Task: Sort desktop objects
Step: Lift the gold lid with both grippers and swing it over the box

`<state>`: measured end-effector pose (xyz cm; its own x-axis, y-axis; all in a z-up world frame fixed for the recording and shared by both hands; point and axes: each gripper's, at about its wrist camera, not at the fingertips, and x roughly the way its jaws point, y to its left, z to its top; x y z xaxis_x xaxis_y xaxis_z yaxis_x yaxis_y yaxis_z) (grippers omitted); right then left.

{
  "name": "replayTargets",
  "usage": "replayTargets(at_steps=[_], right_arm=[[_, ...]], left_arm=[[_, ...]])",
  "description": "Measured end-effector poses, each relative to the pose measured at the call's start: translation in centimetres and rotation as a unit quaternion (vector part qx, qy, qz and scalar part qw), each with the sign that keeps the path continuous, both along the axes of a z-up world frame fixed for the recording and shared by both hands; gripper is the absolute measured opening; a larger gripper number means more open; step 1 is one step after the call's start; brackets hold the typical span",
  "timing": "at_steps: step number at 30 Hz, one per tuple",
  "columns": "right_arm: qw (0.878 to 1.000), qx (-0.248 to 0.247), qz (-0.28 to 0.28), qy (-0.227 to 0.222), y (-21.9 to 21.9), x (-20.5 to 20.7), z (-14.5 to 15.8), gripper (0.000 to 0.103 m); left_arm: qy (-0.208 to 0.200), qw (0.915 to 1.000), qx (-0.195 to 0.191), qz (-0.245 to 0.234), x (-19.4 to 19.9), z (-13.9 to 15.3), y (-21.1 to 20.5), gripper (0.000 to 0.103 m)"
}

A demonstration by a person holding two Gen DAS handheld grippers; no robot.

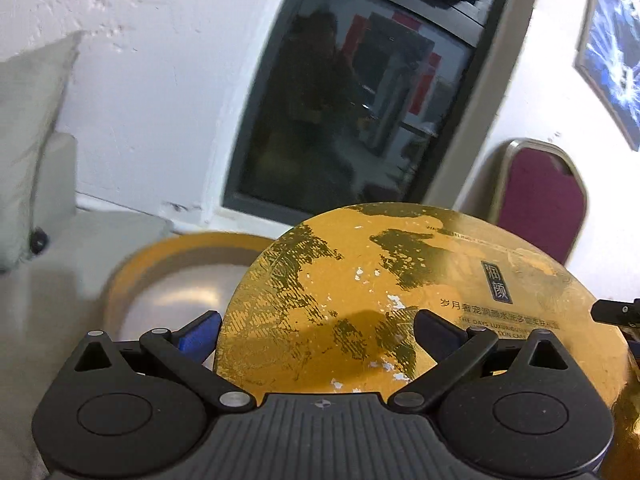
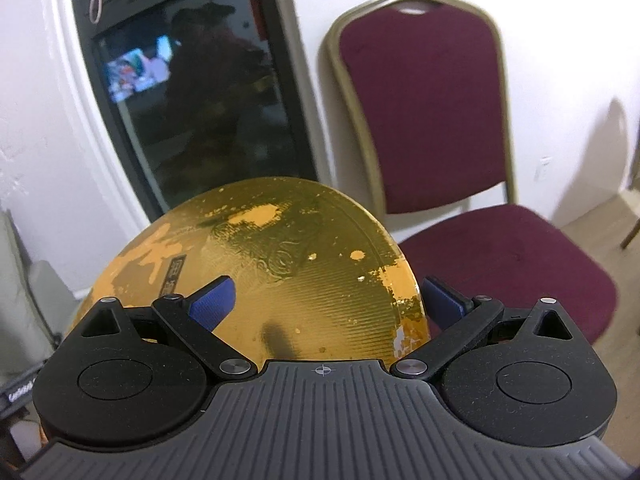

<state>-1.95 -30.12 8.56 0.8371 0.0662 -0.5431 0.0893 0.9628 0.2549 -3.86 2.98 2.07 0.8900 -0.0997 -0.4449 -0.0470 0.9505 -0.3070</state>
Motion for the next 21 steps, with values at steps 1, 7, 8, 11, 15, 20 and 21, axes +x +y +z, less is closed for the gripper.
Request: replayTargets(at_steps=[1,7,8,11,15,20,21], right_arm=[[1.000,0.007,0.009,-0.001,0.4,0.8,-0.3,0.101],[0.997,0.027,0.069,-0.003,4.8,6.5,-3.1,0.101],[0.996,0.031,0.079,-0.003,5.6,7.3,-3.6,0.101],[0.994,0.047,0.101,0.001,7.5,9.6,-4.9,0.101],[0.991,0.060,0.118,0.009,9.3,12.5,-6.5,0.101],[0.990,0.066,0.120,0.024,10.7,15.1,-8.3,0.101],[0.990,0.064,0.119,0.027,10.9,15.5,-8.6,0.101]], left_arm=[[-0.002,0.9999,0.007,0.010,0.3,0.0,0.6,0.100],[-0.012,0.9956,0.066,0.066,2.1,-0.3,3.9,0.100],[-0.012,0.9946,0.072,0.073,2.5,-0.3,4.5,0.100],[-0.016,0.9922,0.086,0.089,3.7,-0.4,6.1,0.100],[-0.027,0.9889,0.102,0.105,5.4,-1.1,7.1,0.100],[-0.012,0.9889,0.099,0.110,7.8,-2.5,7.9,0.100],[-0.005,0.9893,0.096,0.110,8.3,-2.8,8.1,0.100]])
